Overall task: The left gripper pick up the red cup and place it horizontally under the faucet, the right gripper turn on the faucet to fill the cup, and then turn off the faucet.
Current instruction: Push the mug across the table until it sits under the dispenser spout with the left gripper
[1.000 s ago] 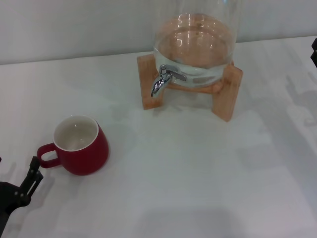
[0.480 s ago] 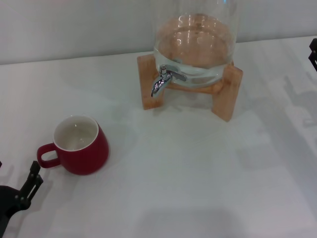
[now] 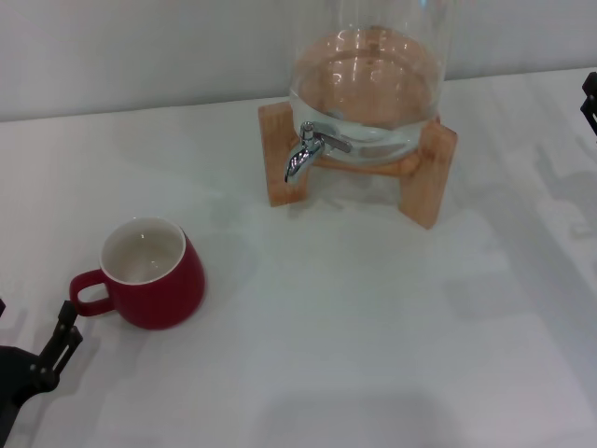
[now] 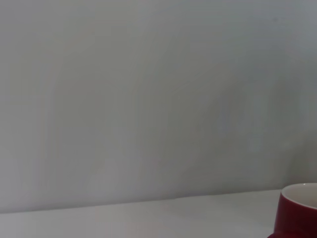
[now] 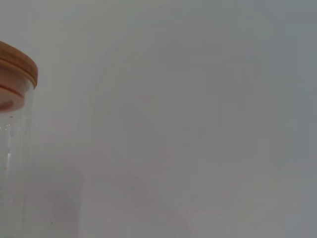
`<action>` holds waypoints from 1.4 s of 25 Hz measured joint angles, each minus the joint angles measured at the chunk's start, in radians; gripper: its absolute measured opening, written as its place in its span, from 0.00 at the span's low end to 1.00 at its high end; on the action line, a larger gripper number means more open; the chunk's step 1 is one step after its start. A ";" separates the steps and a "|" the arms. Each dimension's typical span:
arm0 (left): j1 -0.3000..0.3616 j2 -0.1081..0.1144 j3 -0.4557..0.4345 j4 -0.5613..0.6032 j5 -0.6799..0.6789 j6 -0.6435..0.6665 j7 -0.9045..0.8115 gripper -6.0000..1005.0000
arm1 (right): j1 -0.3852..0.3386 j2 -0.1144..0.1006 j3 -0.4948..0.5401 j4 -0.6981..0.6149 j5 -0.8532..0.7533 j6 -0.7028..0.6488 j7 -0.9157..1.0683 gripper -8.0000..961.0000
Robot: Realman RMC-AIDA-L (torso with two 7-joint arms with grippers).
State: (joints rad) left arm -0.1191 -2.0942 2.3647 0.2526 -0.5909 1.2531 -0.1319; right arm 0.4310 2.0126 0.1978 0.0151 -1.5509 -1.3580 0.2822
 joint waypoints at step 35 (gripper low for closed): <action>-0.034 0.002 0.027 -0.006 0.013 -0.029 0.075 0.88 | 0.001 0.000 0.000 -0.001 0.000 0.000 0.000 0.69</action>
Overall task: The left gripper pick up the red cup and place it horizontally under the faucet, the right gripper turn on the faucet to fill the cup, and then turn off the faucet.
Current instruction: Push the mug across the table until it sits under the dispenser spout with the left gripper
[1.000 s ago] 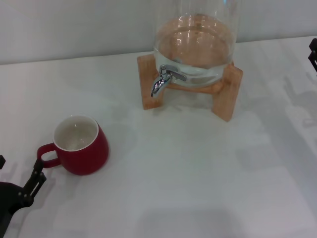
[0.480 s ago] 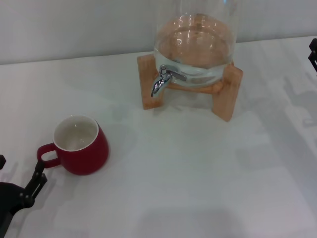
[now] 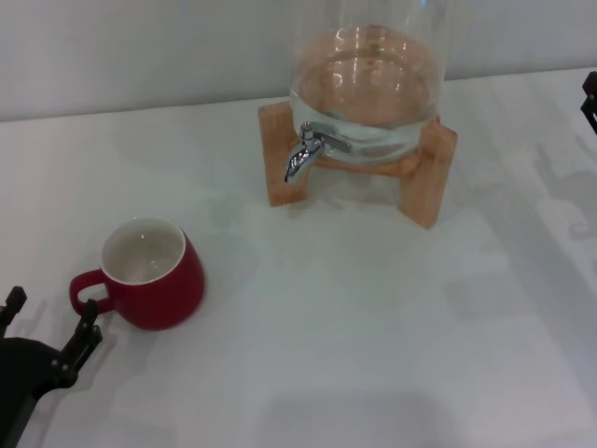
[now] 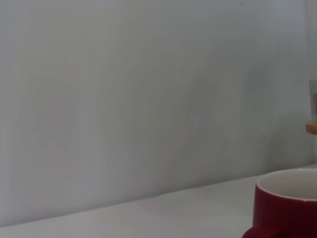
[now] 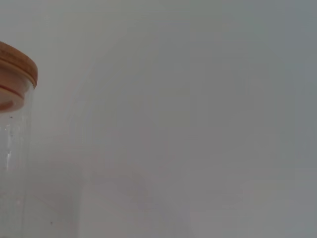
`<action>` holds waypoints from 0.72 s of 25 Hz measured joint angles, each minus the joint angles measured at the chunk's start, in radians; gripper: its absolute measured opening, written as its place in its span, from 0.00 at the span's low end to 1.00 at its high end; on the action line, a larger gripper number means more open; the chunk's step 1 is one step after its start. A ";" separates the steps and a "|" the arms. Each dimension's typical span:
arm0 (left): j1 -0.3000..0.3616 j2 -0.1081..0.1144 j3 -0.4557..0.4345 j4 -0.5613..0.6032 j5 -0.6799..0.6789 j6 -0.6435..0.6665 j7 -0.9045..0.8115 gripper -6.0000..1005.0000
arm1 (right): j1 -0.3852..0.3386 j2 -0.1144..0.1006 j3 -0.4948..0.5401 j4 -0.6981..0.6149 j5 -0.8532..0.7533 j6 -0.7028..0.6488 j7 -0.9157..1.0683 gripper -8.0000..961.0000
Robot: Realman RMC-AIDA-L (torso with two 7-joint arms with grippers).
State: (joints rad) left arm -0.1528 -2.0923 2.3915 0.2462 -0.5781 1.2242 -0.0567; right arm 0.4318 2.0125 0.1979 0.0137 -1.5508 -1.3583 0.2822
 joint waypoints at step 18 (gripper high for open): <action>-0.011 0.005 -0.008 -0.008 -0.010 -0.027 0.000 0.88 | 0.001 0.000 0.000 0.000 0.000 -0.004 0.000 0.69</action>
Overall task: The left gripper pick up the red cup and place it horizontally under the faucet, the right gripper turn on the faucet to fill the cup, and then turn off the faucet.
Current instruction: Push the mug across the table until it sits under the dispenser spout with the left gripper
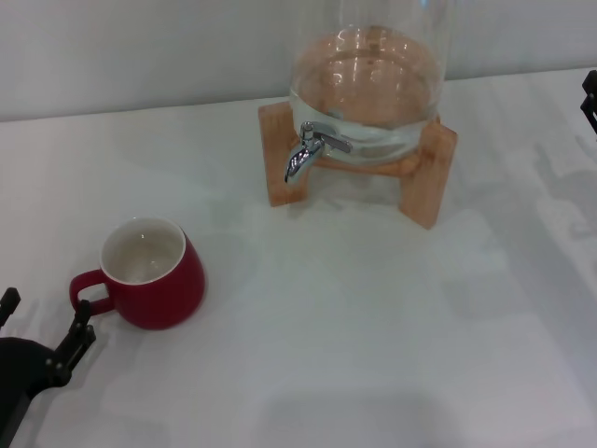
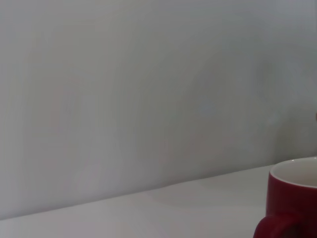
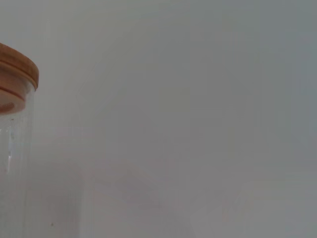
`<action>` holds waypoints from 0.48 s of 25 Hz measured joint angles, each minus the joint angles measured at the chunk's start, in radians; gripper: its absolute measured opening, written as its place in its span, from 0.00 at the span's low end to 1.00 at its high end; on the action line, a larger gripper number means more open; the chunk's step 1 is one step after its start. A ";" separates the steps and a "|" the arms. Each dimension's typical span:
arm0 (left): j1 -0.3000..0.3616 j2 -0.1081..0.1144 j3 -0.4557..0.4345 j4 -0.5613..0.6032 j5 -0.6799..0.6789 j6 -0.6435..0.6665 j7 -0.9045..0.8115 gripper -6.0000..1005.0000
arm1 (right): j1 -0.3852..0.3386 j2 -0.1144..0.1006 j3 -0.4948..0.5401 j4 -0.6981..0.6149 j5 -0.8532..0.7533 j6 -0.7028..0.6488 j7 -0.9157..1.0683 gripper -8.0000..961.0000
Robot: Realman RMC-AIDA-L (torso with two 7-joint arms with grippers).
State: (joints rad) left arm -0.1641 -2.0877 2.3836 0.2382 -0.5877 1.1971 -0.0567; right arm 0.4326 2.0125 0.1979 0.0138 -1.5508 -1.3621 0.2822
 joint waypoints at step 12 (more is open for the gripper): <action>-0.015 0.001 0.000 -0.010 -0.002 0.000 0.000 0.87 | 0.000 0.000 -0.001 0.000 0.000 -0.008 0.000 0.69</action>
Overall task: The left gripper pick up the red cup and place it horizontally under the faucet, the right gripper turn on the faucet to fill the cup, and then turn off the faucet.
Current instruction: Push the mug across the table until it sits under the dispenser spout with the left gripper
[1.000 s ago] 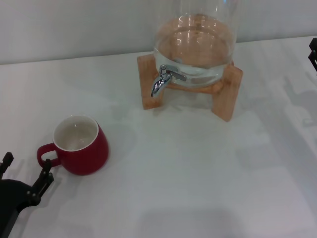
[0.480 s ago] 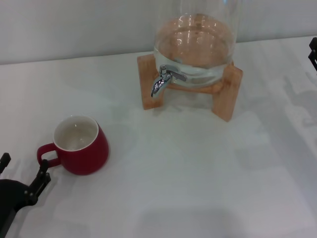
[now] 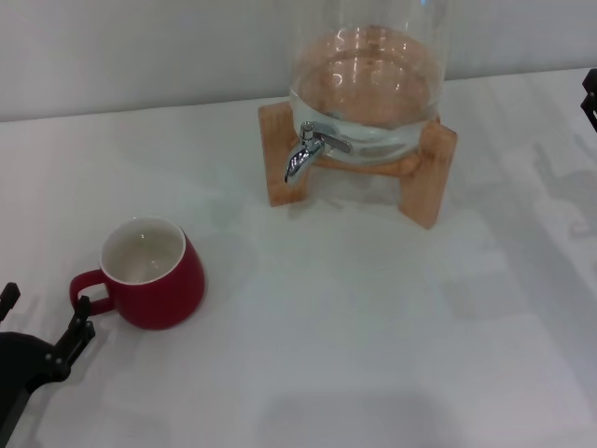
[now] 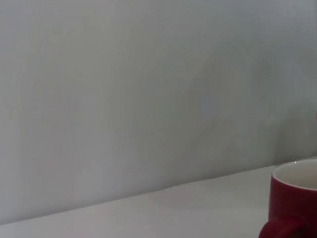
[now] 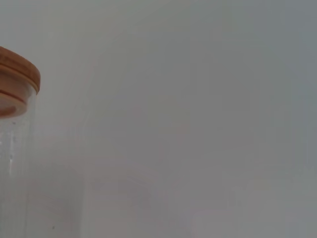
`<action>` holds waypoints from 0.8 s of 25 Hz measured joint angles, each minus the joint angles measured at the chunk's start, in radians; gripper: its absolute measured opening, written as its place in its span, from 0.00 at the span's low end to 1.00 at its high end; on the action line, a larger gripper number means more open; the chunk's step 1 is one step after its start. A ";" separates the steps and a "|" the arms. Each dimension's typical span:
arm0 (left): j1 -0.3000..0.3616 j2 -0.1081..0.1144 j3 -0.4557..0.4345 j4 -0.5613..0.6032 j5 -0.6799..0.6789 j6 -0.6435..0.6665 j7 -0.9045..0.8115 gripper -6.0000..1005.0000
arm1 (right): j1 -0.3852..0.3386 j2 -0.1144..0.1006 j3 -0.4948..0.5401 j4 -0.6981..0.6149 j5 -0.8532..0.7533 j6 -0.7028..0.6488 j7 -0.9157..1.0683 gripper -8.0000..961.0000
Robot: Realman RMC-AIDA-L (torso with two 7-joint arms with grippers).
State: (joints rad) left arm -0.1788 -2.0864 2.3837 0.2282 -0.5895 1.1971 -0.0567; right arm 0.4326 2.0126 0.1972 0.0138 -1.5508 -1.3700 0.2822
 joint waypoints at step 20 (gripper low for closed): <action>-0.031 0.001 -0.002 -0.010 -0.006 -0.006 0.000 0.87 | 0.000 0.000 -0.002 0.003 0.000 -0.001 0.000 0.69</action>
State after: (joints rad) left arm -0.2100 -2.0855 2.3821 0.2177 -0.5956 1.1907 -0.0570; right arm 0.4325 2.0126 0.1948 0.0167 -1.5509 -1.3714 0.2822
